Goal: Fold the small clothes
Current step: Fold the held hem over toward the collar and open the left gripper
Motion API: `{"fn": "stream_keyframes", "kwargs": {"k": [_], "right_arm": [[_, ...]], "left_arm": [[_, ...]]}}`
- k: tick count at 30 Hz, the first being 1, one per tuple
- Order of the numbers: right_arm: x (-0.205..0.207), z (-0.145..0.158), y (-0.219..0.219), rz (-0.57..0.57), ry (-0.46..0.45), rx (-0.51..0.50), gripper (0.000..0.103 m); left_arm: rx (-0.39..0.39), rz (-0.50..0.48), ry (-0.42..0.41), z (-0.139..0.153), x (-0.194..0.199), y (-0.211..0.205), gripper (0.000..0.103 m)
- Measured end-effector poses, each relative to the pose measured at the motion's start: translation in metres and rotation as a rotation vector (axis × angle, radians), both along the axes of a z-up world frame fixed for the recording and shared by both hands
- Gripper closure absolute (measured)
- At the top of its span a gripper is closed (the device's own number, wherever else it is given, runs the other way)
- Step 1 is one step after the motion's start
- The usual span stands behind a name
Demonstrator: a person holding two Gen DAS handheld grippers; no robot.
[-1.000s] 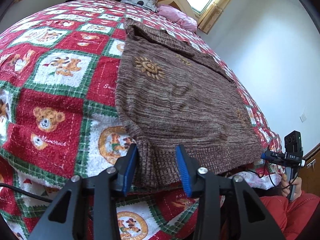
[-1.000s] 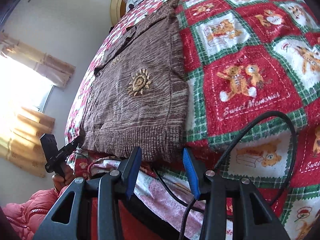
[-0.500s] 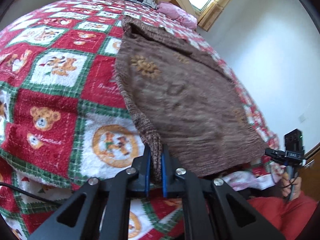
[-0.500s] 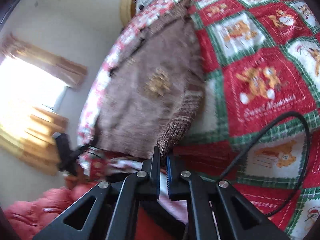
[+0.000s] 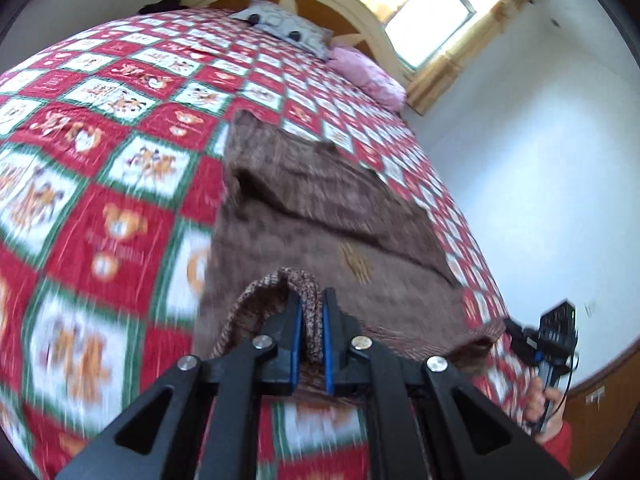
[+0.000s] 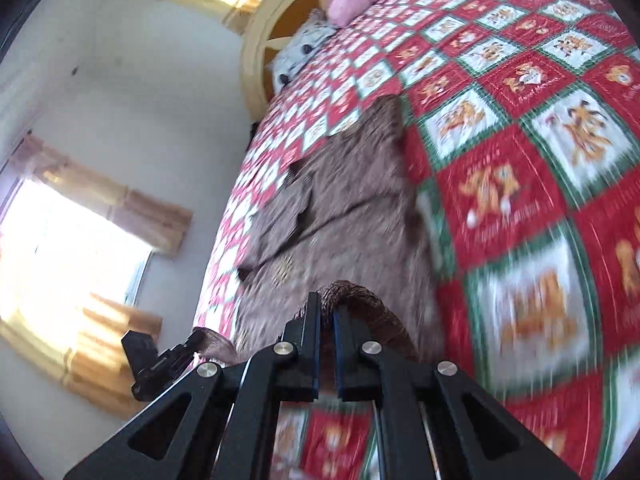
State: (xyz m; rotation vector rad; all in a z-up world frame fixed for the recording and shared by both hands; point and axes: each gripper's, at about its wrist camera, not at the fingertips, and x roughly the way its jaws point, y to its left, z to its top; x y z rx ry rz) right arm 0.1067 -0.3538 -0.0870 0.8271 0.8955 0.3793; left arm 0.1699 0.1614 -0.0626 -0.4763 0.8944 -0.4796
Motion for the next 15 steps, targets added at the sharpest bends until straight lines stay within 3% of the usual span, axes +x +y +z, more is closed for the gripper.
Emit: {"fn": "stream_keyframes", "kwargs": {"k": [5, 9, 10, 11, 12, 13, 15], "right_arm": [[0.037, -0.025, 0.006, 0.017, 0.015, -0.076, 0.097], [0.044, -0.032, 0.010, 0.012, 0.018, -0.108, 0.095], [0.043, -0.032, 0.009, 0.010, 0.020, -0.105, 0.091], [0.041, -0.031, 0.007, 0.009, 0.015, -0.101, 0.086], [0.037, -0.028, 0.005, 0.005, -0.002, -0.087, 0.072], [0.032, -0.025, 0.002, -0.005, -0.031, -0.066, 0.054], [0.016, -0.016, -0.006, -0.046, -0.117, -0.018, 0.031]], "left_arm": [[0.127, -0.012, 0.058, -0.019, 0.045, -0.018, 0.094], [0.164, -0.052, 0.104, -0.025, 0.059, -0.015, 0.079], [0.169, -0.065, 0.098, -0.023, 0.057, -0.011, 0.074], [0.189, -0.066, 0.075, -0.019, 0.053, -0.007, 0.060], [0.208, -0.062, 0.042, -0.013, 0.050, -0.003, 0.046], [0.227, -0.057, -0.007, -0.006, 0.044, 0.001, 0.040], [0.250, -0.062, -0.101, 0.005, 0.034, 0.010, 0.030]]}}
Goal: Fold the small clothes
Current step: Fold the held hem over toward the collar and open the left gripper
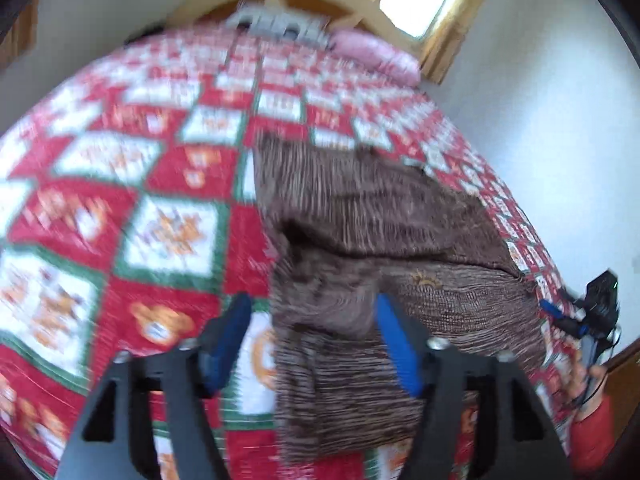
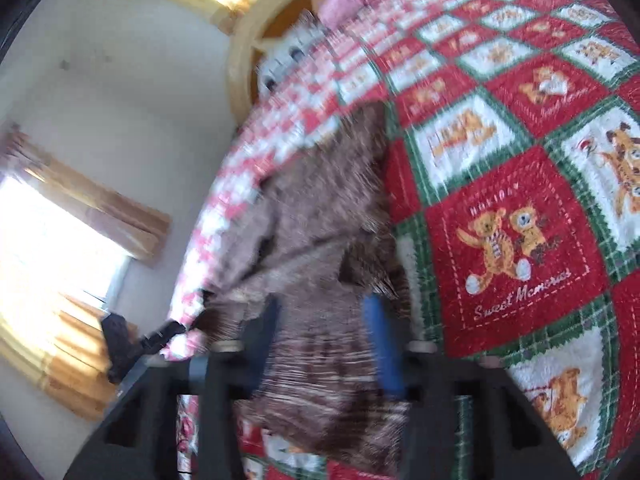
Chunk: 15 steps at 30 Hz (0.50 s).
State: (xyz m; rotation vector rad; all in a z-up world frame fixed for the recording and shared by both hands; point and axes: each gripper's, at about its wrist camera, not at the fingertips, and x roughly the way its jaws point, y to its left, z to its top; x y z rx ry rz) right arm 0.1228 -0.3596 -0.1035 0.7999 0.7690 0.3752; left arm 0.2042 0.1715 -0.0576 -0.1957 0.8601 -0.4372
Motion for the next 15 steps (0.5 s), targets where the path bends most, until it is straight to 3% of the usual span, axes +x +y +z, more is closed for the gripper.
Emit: {"fn": "stream_keyframes", "kwargs": {"k": [4, 9, 11, 13, 15], "right_arm": [[-0.020, 0.010, -0.005, -0.043, -0.093, -0.007, 0.028], [-0.030, 0.015, 0.009, -0.048, -0.109, -0.056, 0.028], [-0.028, 0.015, 0.015, -0.035, -0.105, -0.055, 0.028], [-0.029, 0.013, 0.017, -0.029, -0.099, -0.055, 0.028], [-0.030, 0.010, 0.018, -0.027, -0.088, -0.048, 0.028]], "left_arm": [[0.069, -0.039, -0.140, 0.010, -0.008, 0.002, 0.029], [0.229, -0.189, -0.180, -0.006, 0.004, -0.042, 0.029], [0.252, -0.221, -0.162, -0.016, 0.012, -0.054, 0.030], [0.258, -0.234, -0.139, -0.025, 0.019, -0.063, 0.039], [0.273, -0.215, -0.103, -0.035, 0.026, -0.066, 0.055]]}}
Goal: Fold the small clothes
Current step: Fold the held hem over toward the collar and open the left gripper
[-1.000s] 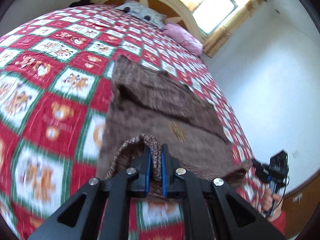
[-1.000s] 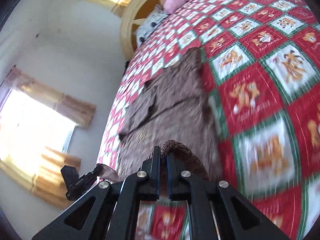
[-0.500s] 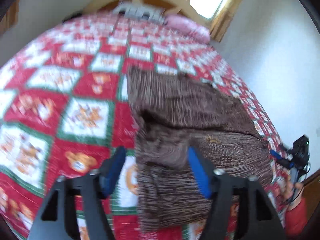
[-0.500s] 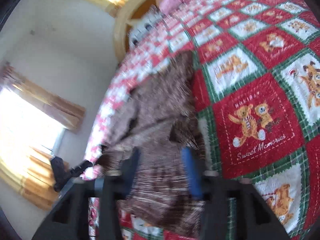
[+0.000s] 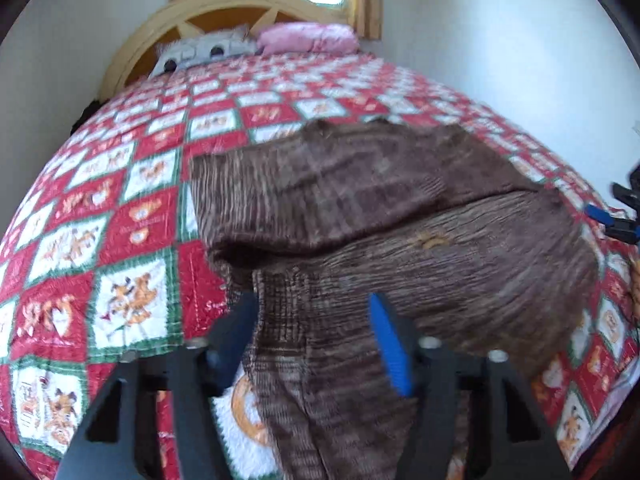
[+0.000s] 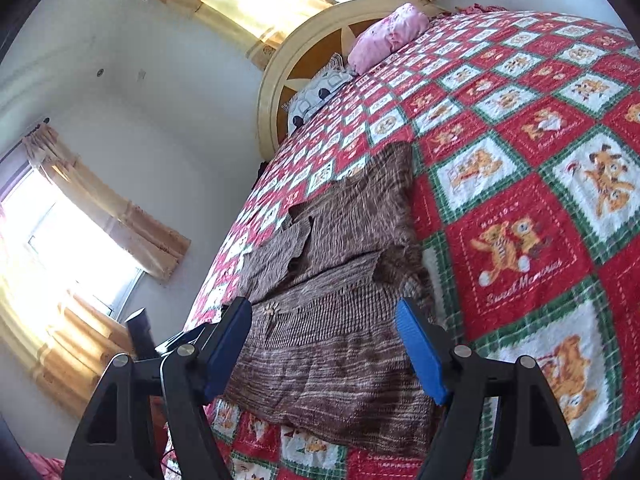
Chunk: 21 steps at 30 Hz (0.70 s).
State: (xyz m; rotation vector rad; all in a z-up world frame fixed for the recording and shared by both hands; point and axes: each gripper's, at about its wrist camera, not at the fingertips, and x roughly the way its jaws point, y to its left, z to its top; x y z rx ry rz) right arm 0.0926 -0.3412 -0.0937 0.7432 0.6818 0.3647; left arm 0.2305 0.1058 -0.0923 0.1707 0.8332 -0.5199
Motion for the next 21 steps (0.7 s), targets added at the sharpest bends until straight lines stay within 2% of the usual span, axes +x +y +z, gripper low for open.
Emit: {"fn": "stream_keyframes", "kwargs": {"k": [3, 9, 12, 21], "right_arm": [[-0.002, -0.004, -0.001, -0.002, 0.017, 0.004, 0.028], [-0.006, -0.013, -0.004, -0.004, 0.038, 0.020, 0.028], [-0.006, -0.016, -0.003, -0.005, 0.044, 0.029, 0.028], [-0.008, -0.023, -0.004, -0.009, 0.068, 0.047, 0.028]], "left_arm": [[-0.045, 0.025, 0.060, -0.013, 0.006, 0.003, 0.058], [-0.042, 0.074, 0.022, -0.010, -0.001, 0.011, 0.056], [-0.058, 0.077, 0.067, -0.016, 0.006, 0.014, 0.055], [-0.092, 0.073, 0.067, -0.016, 0.000, 0.022, 0.055]]}}
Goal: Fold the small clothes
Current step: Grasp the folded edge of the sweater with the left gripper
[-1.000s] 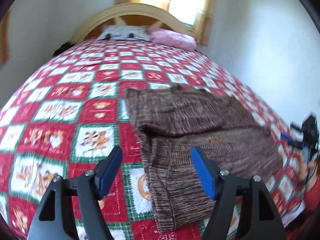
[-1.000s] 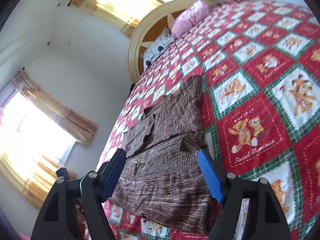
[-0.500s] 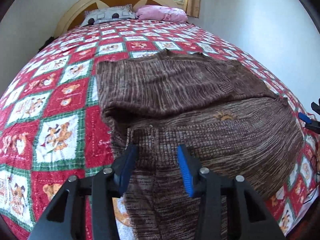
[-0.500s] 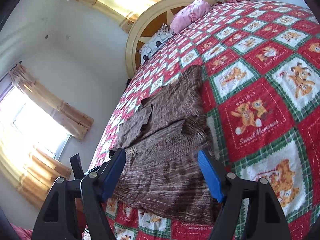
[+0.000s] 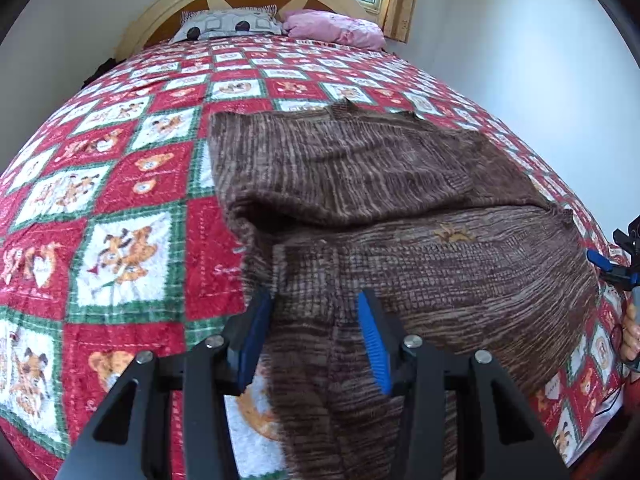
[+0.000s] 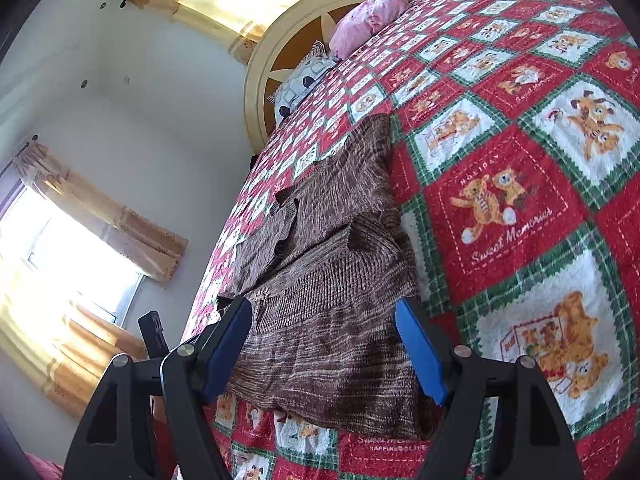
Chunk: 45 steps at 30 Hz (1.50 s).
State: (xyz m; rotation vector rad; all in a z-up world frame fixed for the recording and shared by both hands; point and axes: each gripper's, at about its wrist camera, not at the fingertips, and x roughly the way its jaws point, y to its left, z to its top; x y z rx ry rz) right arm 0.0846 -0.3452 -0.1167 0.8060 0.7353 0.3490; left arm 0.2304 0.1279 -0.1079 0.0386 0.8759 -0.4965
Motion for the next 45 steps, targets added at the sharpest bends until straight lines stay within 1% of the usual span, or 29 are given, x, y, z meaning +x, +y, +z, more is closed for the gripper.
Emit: {"fn": "stream_keyframes", "kwargs": {"k": [2, 6, 7, 9, 10, 11, 12, 15, 17, 18, 21, 23, 24, 26, 27, 28, 29, 30, 33, 37, 38, 40, 41, 43, 44, 45], "right_arm": [[0.000, -0.001, -0.001, -0.001, 0.006, 0.003, 0.028], [-0.002, -0.002, -0.002, -0.007, 0.004, 0.019, 0.028], [-0.002, -0.002, -0.002, -0.008, 0.004, 0.019, 0.028], [-0.002, -0.003, -0.002, -0.005, 0.007, 0.018, 0.028], [-0.003, -0.003, -0.002, -0.002, 0.009, 0.017, 0.028], [-0.002, -0.003, -0.001, 0.000, 0.011, 0.016, 0.028], [-0.002, -0.004, -0.001, 0.000, 0.014, 0.017, 0.028], [-0.002, -0.005, -0.001, -0.003, 0.016, 0.023, 0.028], [-0.003, -0.004, 0.000, -0.006, 0.012, 0.018, 0.028], [-0.004, -0.004, 0.000, -0.008, 0.011, 0.011, 0.028], [-0.006, 0.000, 0.000, -0.015, 0.008, -0.026, 0.028], [-0.008, 0.007, -0.003, -0.037, -0.003, -0.080, 0.028], [-0.009, 0.011, -0.006, -0.055, -0.010, -0.114, 0.028], [-0.010, 0.021, -0.008, -0.080, -0.024, -0.191, 0.028], [-0.009, 0.026, -0.007, -0.076, -0.033, -0.243, 0.028], [-0.008, 0.031, -0.002, -0.061, -0.039, -0.308, 0.028], [-0.005, 0.034, 0.003, -0.049, -0.041, -0.371, 0.028], [-0.003, 0.035, 0.008, -0.037, -0.044, -0.426, 0.028], [0.011, 0.036, 0.028, 0.011, -0.049, -0.603, 0.028], [0.033, 0.030, 0.051, 0.079, -0.061, -0.736, 0.028], [0.040, 0.026, 0.058, 0.101, -0.052, -0.773, 0.028], [0.049, 0.017, 0.070, 0.135, -0.027, -0.837, 0.029], [0.052, 0.011, 0.077, 0.161, -0.027, -0.867, 0.034], [0.053, 0.006, 0.087, 0.179, -0.043, -0.932, 0.081], [0.050, 0.008, 0.090, 0.179, -0.061, -0.952, 0.082], [0.049, 0.010, 0.091, 0.181, -0.069, -0.956, 0.089]], "left_arm": [[-0.001, 0.014, 0.009, -0.002, 0.004, 0.001, 0.055], [0.002, 0.011, 0.014, -0.004, 0.006, -0.002, 0.051], [-0.005, 0.007, 0.017, -0.004, 0.005, -0.003, 0.052], [-0.045, -0.012, 0.038, -0.003, -0.001, -0.003, 0.056], [-0.072, -0.035, 0.046, -0.001, -0.007, -0.005, 0.065], [-0.081, -0.050, 0.049, -0.001, -0.009, -0.007, 0.081], [-0.086, -0.064, 0.052, -0.001, -0.012, -0.009, 0.085], [-0.068, -0.053, 0.033, -0.004, -0.012, -0.014, 0.085], [-0.116, -0.019, 0.044, -0.005, -0.005, -0.010, 0.082], [-0.146, 0.003, 0.065, -0.007, 0.001, -0.007, 0.082], [-0.175, 0.020, 0.090, -0.007, 0.009, -0.008, 0.080], [-0.166, 0.022, 0.091, -0.006, 0.011, -0.013, 0.078], [-0.170, 0.025, 0.095, -0.006, 0.011, -0.014, 0.075], [-0.216, 0.031, 0.116, -0.006, 0.011, -0.011, 0.070], [-0.236, 0.032, 0.124, -0.007, 0.011, -0.010, 0.070], [-0.237, 0.034, 0.124, -0.007, 0.010, -0.010, 0.071], [-0.225, 0.033, 0.119, -0.007, 0.009, -0.011, 0.075], [-0.200, 0.035, 0.111, -0.006, 0.008, -0.014, 0.078], [-0.144, 0.045, 0.100, -0.004, 0.007, -0.020, 0.080], [-0.121, 0.045, 0.105, -0.003, 0.010, -0.023, 0.079], [-0.124, 0.048, 0.109, -0.004, 0.011, -0.022, 0.076], [-0.146, 0.053, 0.123, -0.005, 0.013, -0.021, 0.074], [-0.151, 0.055, 0.124, -0.005, 0.013, -0.021, 0.073], [-0.160, 0.063, 0.116, -0.005, 0.012, -0.020, 0.076], [-0.159, 0.074, 0.104, -0.005, 0.010, -0.019, 0.084], [-0.155, 0.080, 0.095, -0.005, 0.008, -0.019, 0.091]]}}
